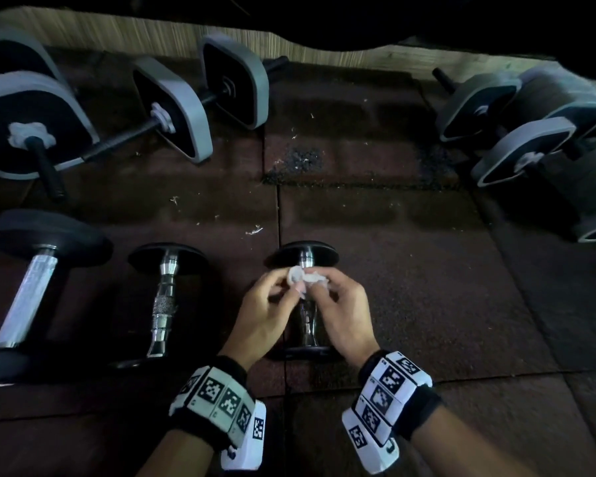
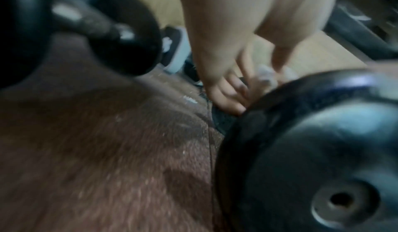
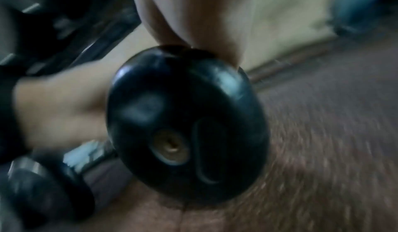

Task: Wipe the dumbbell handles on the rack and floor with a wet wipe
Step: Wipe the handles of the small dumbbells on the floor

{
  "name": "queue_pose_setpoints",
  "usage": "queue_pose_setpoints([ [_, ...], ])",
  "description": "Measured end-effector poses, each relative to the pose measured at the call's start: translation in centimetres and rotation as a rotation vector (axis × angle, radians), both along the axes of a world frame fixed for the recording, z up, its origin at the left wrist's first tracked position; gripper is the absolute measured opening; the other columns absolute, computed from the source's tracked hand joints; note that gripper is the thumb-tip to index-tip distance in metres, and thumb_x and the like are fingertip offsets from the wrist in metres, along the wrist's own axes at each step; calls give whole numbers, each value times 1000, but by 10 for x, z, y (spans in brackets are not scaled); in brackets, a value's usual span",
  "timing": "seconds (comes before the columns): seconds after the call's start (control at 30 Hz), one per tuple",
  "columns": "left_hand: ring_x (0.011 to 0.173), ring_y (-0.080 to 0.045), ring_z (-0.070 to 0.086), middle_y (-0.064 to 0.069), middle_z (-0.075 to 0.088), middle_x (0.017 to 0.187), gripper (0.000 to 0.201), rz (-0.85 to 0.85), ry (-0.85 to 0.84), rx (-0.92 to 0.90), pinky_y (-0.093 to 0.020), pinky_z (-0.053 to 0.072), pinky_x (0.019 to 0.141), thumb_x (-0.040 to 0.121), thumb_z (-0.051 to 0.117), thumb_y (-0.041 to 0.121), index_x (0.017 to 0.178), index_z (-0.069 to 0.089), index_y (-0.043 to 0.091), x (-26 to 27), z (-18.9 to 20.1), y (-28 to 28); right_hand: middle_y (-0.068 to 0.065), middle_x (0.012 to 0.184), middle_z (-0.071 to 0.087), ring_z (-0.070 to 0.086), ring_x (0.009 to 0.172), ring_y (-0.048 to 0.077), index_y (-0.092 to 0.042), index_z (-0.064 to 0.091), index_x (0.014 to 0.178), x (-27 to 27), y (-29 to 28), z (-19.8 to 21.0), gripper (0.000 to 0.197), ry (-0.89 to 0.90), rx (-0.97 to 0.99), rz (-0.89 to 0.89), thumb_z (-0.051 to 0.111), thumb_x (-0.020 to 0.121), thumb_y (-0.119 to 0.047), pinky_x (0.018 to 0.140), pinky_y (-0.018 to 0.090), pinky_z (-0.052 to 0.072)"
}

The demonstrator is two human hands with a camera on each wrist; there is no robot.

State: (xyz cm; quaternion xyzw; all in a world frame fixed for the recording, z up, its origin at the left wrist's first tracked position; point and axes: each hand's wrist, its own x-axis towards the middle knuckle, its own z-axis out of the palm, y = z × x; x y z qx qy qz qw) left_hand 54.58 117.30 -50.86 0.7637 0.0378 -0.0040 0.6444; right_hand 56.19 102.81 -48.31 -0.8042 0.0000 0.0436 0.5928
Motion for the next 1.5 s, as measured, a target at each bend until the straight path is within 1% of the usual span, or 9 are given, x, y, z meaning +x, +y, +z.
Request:
queue_pose_setpoints([
  [0.27,69,-29,73,-13,71,82,19,335,263,214,-49,61,67,90,70,27,82,62,12,36,-34,26,-6,98,71,66,86,-5,-18,67,118,-9,3,-1,18,2,134,-213,58,101,-17,71,10,48],
  [0.43,79,-26,73,-18,73,99,18,42,507,-99,-34,62,68,100,59,19,104,70,5,57,-22,2,-4,98,74,69,91,4,-23,68,112,-7,4,-7,18,37,94,-210,52,104,-26,78,16,54],
  [0.57,86,-16,74,-13,74,105,27,-103,456,-271,-18,56,69,106,44,14,117,66,2,55,-5,-6,-5,94,74,69,87,2,-22,69,110,-7,0,-5,19,64,73,-220,51,105,-26,74,13,52],
  [0.8,76,-26,73,-10,74,79,23,-97,87,188,-45,61,77,100,54,22,100,73,8,44,12,4,-9,102,71,66,95,1,-26,67,115,-6,1,-6,17,55,19,-172,56,102,-23,82,19,52],
  [1.0,84,-17,74,-4,76,85,17,-201,139,64,-41,61,82,99,54,15,100,71,18,32,64,17,-7,129,62,58,122,8,-32,57,136,3,-11,3,40,26,33,8,64,97,-38,105,32,48],
  [1.13,87,-18,73,-7,73,93,13,-126,125,-10,-40,62,77,99,58,20,105,64,10,24,75,22,11,92,74,67,87,15,-12,73,94,11,-17,21,5,54,191,48,70,94,-15,86,34,55],
  [1.23,94,-15,72,-6,69,106,28,-131,189,-69,-37,62,81,93,66,31,114,63,13,19,75,19,18,76,69,65,69,16,-4,69,97,9,-15,28,6,117,300,-5,69,93,-9,69,27,55],
  [1.33,94,-16,73,-7,72,106,24,-94,190,-97,-42,61,84,94,66,24,115,65,13,16,72,14,36,94,65,64,81,30,-3,67,105,5,-14,31,20,165,300,21,75,90,-13,84,50,54],
  [1.5,93,-16,73,-3,76,100,19,-20,131,-57,-46,59,88,99,56,10,116,65,11,15,71,13,25,106,68,64,86,20,-11,70,104,5,-18,40,24,189,245,46,78,87,-25,86,42,56],
])
